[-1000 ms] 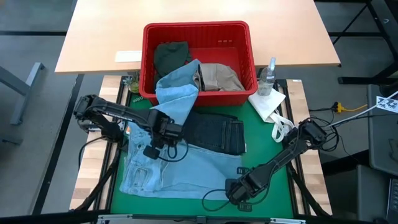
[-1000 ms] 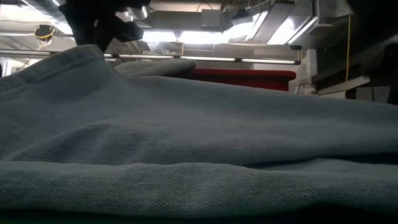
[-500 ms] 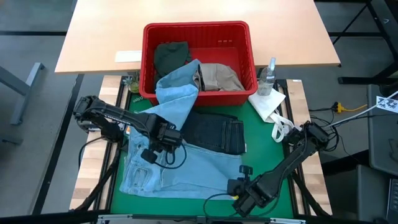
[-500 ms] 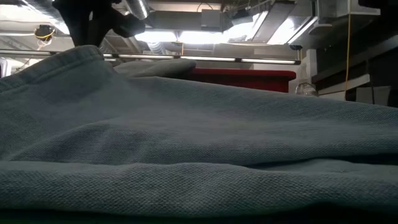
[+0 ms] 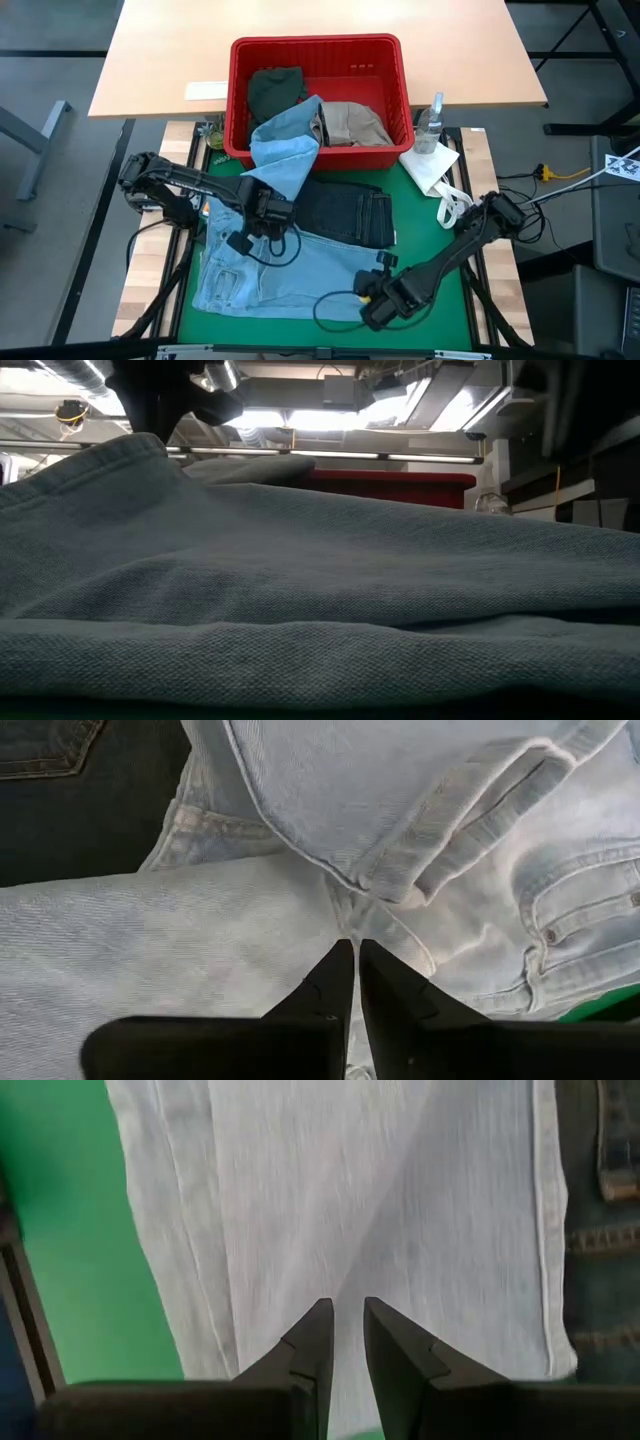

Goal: Fold laundry
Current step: Fold the light blue jeans

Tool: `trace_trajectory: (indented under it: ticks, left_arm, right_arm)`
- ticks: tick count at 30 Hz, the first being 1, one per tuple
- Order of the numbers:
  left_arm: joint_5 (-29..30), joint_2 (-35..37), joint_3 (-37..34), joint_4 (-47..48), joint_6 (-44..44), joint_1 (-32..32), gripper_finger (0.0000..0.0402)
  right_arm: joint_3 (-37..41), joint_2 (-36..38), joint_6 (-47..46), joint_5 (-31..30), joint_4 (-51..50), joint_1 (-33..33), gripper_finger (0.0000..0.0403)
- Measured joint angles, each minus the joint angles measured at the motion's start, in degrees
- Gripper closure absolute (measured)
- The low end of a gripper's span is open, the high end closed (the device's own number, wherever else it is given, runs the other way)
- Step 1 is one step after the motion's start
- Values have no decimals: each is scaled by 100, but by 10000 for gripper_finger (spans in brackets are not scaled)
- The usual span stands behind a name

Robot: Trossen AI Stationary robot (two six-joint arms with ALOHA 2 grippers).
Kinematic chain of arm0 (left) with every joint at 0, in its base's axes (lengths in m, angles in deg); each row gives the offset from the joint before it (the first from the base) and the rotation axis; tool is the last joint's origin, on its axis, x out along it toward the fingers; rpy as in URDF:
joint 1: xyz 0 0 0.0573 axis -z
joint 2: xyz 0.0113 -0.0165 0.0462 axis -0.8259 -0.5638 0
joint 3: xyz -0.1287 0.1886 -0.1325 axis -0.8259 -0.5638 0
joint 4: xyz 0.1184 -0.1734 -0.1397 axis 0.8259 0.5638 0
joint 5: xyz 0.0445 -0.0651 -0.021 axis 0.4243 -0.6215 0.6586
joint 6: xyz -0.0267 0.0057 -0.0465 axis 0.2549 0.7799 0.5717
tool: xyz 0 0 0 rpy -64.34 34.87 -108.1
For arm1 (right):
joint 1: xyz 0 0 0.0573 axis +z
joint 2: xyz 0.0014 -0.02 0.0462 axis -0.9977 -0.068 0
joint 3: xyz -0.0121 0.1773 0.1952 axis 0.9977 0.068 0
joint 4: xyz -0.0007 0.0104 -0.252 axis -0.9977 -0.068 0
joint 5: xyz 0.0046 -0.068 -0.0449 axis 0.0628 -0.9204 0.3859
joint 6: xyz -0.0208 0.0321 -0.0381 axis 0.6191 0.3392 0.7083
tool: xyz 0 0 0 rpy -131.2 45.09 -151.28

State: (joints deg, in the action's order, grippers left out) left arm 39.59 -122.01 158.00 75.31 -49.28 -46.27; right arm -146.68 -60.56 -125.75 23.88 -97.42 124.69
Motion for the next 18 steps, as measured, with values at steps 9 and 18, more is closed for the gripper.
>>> trace_trajectory:
  ticks: [9, 18]
  left_arm:
    - [4, 0, 0, -119, -406, -83, 392]
    - [4, 0, 0, -366, -608, -83, 393]
  right_arm:
    - [-4, 0, 538, -234, 731, -335, 343]
    - [-4, 2, 546, -691, 783, -415, 343]
